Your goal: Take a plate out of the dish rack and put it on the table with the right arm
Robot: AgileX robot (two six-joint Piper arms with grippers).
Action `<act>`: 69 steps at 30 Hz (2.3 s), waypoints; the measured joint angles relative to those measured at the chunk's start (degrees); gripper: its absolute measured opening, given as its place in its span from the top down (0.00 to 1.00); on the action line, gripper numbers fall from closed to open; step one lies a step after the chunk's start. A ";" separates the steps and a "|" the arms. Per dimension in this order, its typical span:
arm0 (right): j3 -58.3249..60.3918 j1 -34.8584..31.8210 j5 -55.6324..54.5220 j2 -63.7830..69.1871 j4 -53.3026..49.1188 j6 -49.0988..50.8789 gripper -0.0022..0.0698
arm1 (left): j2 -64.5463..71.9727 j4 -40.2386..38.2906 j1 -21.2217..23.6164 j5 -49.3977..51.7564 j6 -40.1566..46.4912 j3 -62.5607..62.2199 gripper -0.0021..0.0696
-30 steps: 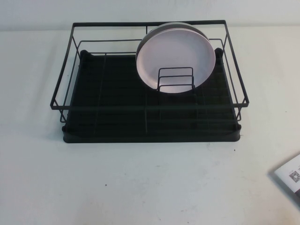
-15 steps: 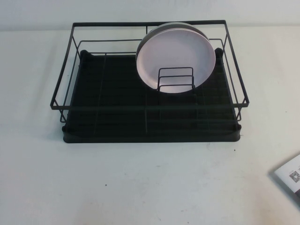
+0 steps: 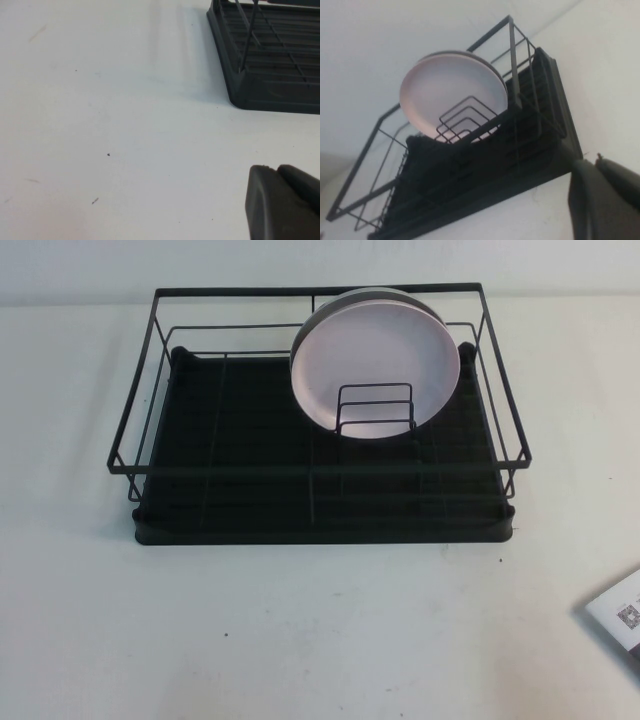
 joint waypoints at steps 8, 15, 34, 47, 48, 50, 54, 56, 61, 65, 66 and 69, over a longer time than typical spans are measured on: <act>-20.80 0.00 10.15 27.86 -15.16 -3.13 1.00 | 0.00 0.00 0.00 0.00 0.00 0.00 0.98; -40.70 0.00 11.62 53.15 -14.80 -15.82 0.99 | 0.00 0.00 0.00 0.00 0.00 0.00 0.98; -97.61 8.13 32.46 102.23 -12.94 -43.62 0.90 | 0.00 0.00 0.00 0.00 0.00 0.00 0.98; -113.43 13.02 37.69 113.43 -13.06 -62.06 0.53 | 0.00 0.00 0.00 0.00 0.00 0.00 0.98; -113.58 13.36 37.69 113.57 -13.06 -62.86 0.53 | 0.00 0.00 0.00 0.00 0.00 0.00 0.98; -113.72 13.71 37.69 114.00 -13.19 -63.76 0.54 | 0.00 0.00 0.00 0.00 0.00 0.00 0.98; -113.84 14.19 36.11 114.96 -14.33 -64.36 0.55 | 0.00 0.00 0.00 0.00 0.00 0.00 0.98; -113.84 14.19 35.34 115.32 -14.67 -64.47 0.55 | 0.00 0.00 0.00 0.00 0.00 0.00 0.98; -113.84 14.19 34.22 115.69 -15.02 -64.56 0.55 | 0.00 0.00 0.00 0.00 0.00 0.00 0.98; -113.84 14.19 33.47 115.92 -15.34 -64.56 0.55 | 0.00 0.00 0.00 0.00 0.00 0.00 0.98; -113.84 14.19 33.21 116.04 -15.46 -64.56 0.55 | 0.00 0.00 0.00 0.00 0.00 0.00 0.98; -113.84 14.19 32.96 116.93 -15.67 -64.56 0.55 | 0.00 0.00 0.00 0.00 0.00 0.00 0.98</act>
